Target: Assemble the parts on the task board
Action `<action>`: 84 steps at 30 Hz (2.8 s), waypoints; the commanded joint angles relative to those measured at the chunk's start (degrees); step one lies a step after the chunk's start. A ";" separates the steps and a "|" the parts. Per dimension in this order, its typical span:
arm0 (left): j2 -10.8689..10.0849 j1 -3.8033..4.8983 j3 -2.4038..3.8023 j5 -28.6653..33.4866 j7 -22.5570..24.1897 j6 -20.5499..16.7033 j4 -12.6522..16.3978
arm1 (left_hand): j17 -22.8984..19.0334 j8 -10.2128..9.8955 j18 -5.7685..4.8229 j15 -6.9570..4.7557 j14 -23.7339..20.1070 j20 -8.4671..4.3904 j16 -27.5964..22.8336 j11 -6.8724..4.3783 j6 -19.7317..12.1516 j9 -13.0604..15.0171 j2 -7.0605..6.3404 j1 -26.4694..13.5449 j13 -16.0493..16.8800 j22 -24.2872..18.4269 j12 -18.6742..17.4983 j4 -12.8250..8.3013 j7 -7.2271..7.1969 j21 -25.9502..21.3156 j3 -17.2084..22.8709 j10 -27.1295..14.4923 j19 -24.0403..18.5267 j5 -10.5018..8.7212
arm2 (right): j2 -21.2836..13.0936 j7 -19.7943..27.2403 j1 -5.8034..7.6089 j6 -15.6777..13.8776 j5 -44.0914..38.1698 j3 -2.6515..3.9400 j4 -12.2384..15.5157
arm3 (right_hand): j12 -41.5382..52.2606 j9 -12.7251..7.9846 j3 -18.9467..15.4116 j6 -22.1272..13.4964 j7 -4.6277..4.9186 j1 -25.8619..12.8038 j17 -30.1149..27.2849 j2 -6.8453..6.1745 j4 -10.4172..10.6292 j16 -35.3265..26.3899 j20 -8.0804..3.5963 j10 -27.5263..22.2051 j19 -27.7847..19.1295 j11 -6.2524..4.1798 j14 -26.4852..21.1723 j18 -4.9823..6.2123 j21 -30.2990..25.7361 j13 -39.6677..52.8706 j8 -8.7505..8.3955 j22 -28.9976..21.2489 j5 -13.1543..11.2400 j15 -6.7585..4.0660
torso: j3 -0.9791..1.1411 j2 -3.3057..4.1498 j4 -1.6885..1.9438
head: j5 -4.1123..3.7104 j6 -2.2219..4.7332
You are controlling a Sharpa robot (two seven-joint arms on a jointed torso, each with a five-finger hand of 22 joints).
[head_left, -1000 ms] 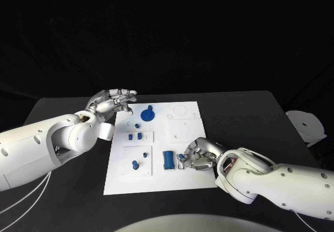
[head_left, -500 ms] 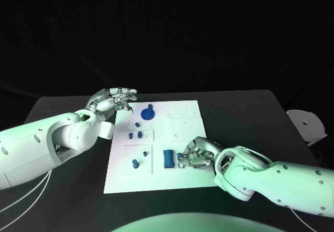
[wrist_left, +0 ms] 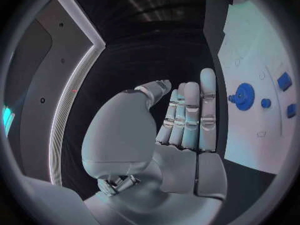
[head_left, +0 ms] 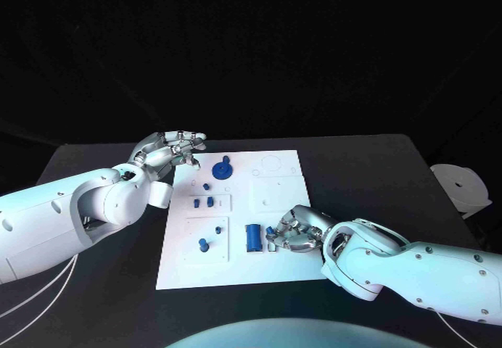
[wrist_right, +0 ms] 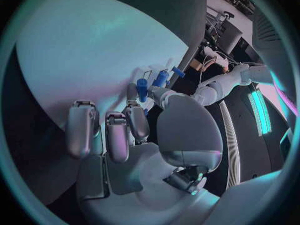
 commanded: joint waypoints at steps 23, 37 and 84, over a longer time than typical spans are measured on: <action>0.02 0.03 0.03 -0.10 0.31 0.91 -0.06 | -0.06 0.41 0.81 0.10 -0.30 0.34 0.17 -0.16 -0.25 -0.04 -0.01 -0.25 0.06 -0.07 0.41 0.23 -0.01 -0.23 -0.15 -0.40 0.07 0.30 | -1.59 0.48 -0.31 1.94 -1.28 -0.19 2.66 | 0.40 0.15 -4.06 0.61 -0.05 -2.74 9.95 0.83 0.57 0.20 -0.59 0.62 0.96 -0.12 5.05 -0.78 -0.28 2.82 0.02 10.72 3.64 -0.49 | 0.02 -0.05 -0.06 | 0.11 -0.13; 0.01 0.03 0.03 -0.10 0.31 0.87 -0.13 | -0.06 0.41 0.81 0.10 -0.30 0.34 0.17 -0.16 -0.25 -0.04 -0.01 -0.25 0.06 -0.07 0.41 0.23 -0.01 -0.23 -0.15 -0.40 0.07 0.30 | -2.57 1.13 -0.31 2.34 -1.31 -0.19 2.95 | 0.39 0.17 -4.49 0.52 -0.14 -1.44 9.93 1.42 -0.04 0.19 -0.64 0.63 0.97 -0.20 5.05 -0.77 -0.36 2.85 0.00 10.73 3.66 -0.55 | -0.02 -0.09 -0.05 | 0.16 -0.04; 5.45 -3.63 -0.15 6.42 8.82 -6.57 -6.46 | -22.19 -22.76 -9.75 -1.76 -61.52 -6.56 -68.73 -6.46 -48.03 -8.08 10.78 -33.45 -9.51 -27.72 -34.78 -4.42 -10.83 -46.82 -30.75 -54.98 -63.48 -15.16 | 6.38 47.05 6.53 1.38 58.92 1.63 -27.34 | -71.91 -38.93 -26.30 -59.24 -3.00 -59.43 -74.91 10.61 -16.15 -87.98 -2.17 -82.92 -84.11 1.11 -83.92 -3.96 -73.05 -74.92 -22.76 -74.92 -15.67 4.22 | -0.28 -4.37 0.42 | 0.41 9.64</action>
